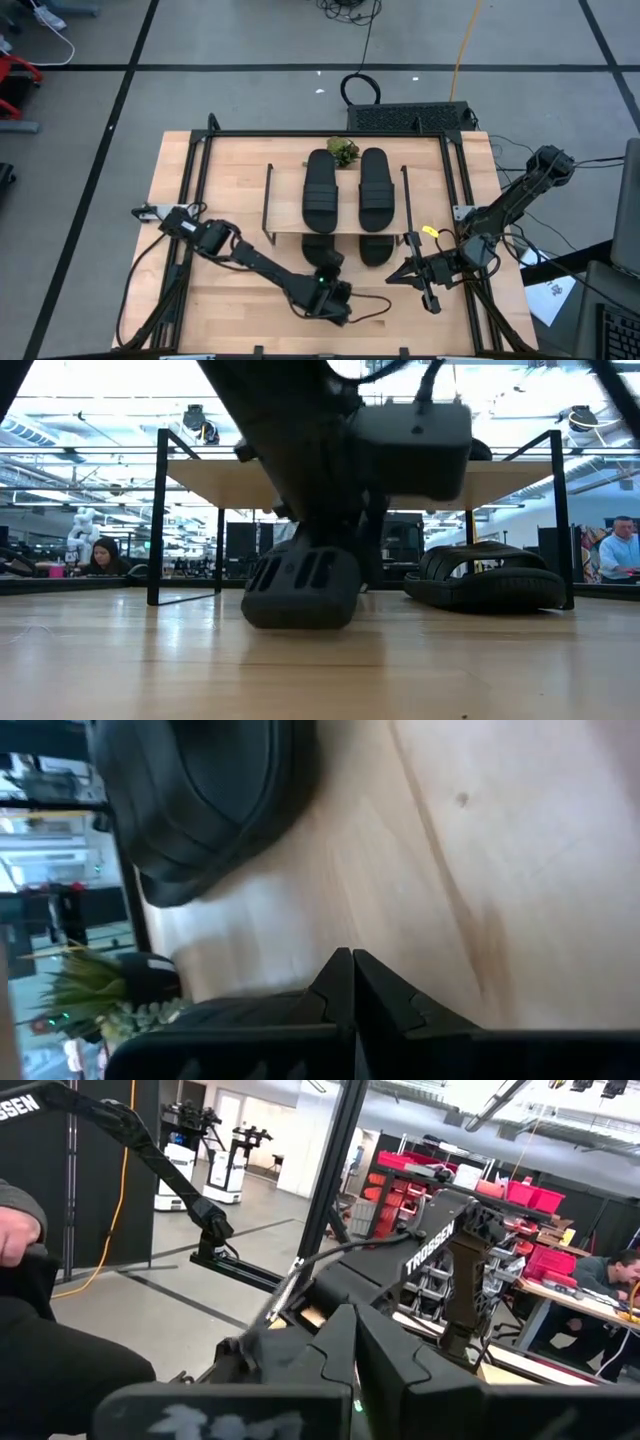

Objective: Pick and place slides into the shelf
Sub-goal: Return to Home Position

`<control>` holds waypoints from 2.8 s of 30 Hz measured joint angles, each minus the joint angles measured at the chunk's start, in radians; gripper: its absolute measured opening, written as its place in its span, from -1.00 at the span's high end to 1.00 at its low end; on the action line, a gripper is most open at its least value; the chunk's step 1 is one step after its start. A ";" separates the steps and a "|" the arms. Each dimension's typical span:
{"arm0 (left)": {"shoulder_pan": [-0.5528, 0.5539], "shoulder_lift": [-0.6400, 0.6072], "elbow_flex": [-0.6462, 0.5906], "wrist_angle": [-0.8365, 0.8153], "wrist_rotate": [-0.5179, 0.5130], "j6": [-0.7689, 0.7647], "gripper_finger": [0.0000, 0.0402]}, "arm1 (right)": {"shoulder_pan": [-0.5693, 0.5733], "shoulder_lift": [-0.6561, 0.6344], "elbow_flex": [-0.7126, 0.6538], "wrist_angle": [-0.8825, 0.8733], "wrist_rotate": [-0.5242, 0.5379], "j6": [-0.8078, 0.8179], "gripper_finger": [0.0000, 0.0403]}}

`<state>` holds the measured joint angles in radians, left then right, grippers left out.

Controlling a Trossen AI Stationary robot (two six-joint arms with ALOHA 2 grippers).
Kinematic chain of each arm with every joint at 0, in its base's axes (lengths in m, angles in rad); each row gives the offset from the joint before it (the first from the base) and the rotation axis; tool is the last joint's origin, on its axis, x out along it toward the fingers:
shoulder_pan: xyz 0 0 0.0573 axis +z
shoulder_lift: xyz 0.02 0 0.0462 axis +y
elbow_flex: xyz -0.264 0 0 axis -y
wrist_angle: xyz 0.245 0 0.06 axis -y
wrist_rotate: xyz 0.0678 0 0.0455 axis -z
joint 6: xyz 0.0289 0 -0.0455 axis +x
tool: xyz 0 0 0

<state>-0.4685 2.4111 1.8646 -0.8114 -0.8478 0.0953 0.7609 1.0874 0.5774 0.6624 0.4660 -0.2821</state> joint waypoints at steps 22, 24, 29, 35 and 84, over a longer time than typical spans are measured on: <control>-0.400 -0.441 -0.046 -0.590 -0.559 -0.629 1.00 | 0.049 -0.042 0.000 -0.067 0.193 -0.011 1.00; -0.441 -0.529 -0.154 -0.664 -0.623 -0.837 1.00 | 0.059 -0.092 0.000 -0.137 0.251 -0.010 1.00; -0.480 -0.723 -0.474 -0.680 -0.663 -1.174 1.00 | 0.034 -0.278 0.016 -0.316 0.263 0.058 1.00; -0.482 -0.885 -0.788 -0.676 -0.715 -1.471 1.00 | 0.004 -0.460 0.111 -0.741 0.260 0.218 1.00; -0.261 -1.281 -0.902 -0.702 -0.725 -1.075 1.00 | 0.004 -0.789 0.026 -0.902 0.212 -0.038 1.00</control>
<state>-0.7299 1.1305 0.9625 -1.5135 -1.5726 -0.9797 0.7650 0.2981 0.6037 -0.2393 0.6777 -0.3202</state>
